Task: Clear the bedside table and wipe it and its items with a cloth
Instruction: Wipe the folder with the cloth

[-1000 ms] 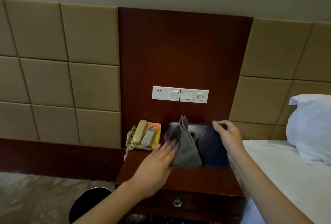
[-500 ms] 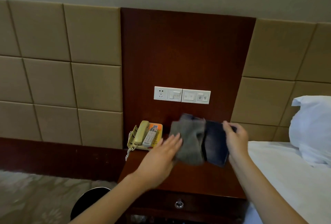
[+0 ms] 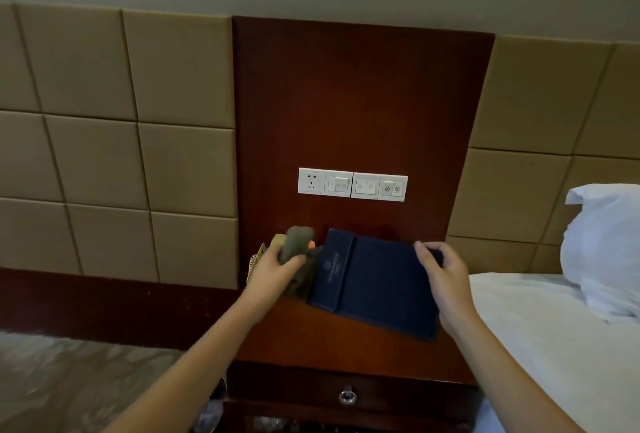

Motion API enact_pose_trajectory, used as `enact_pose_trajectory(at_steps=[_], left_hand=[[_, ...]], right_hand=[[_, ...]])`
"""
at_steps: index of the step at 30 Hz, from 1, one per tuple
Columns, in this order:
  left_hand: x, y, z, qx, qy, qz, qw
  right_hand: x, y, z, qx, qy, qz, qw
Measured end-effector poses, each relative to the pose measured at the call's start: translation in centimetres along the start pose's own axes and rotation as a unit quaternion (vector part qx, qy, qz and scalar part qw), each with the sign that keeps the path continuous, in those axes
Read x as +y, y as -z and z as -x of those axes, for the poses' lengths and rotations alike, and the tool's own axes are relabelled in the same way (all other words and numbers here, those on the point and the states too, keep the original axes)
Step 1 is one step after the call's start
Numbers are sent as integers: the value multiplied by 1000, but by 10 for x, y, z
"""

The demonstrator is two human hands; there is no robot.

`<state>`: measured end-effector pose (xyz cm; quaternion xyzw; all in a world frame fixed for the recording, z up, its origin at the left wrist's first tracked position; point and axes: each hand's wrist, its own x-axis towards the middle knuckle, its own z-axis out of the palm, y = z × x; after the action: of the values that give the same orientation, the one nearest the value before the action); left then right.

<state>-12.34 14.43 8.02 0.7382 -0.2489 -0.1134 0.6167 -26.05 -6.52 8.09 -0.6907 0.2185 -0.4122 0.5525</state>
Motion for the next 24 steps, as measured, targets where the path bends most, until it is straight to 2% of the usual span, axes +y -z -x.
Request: enact_pose_trajectory(at_steps=[1,3,5,11,14,19,21,24], left_hand=[[8,-5,5,-51,21,60,997],[19,-9,12,-130,90,222,962],[18,-5,13,-147,134,327,924],[7,-6,20,-199,81,299,930],[7,-6,27,-227,62,243,941],[-6,-9,31,-205,56,236,948],[-4,-8,29,-181,69,248,949],[4,-8,21,-156,77,205,963]], right_hand=[[-2,-1,0,-6,3,-2,1000],[-8,0,-1,-6,13,-13,1000],[-13,4,-1,-8,19,-23,1000],[-22,5,2,-13,30,-26,999],[-24,2,3,8,47,-29,998],[-26,-3,5,43,49,-41,997],[-25,-4,5,25,49,-30,998],[-26,-5,5,-18,64,8,998]])
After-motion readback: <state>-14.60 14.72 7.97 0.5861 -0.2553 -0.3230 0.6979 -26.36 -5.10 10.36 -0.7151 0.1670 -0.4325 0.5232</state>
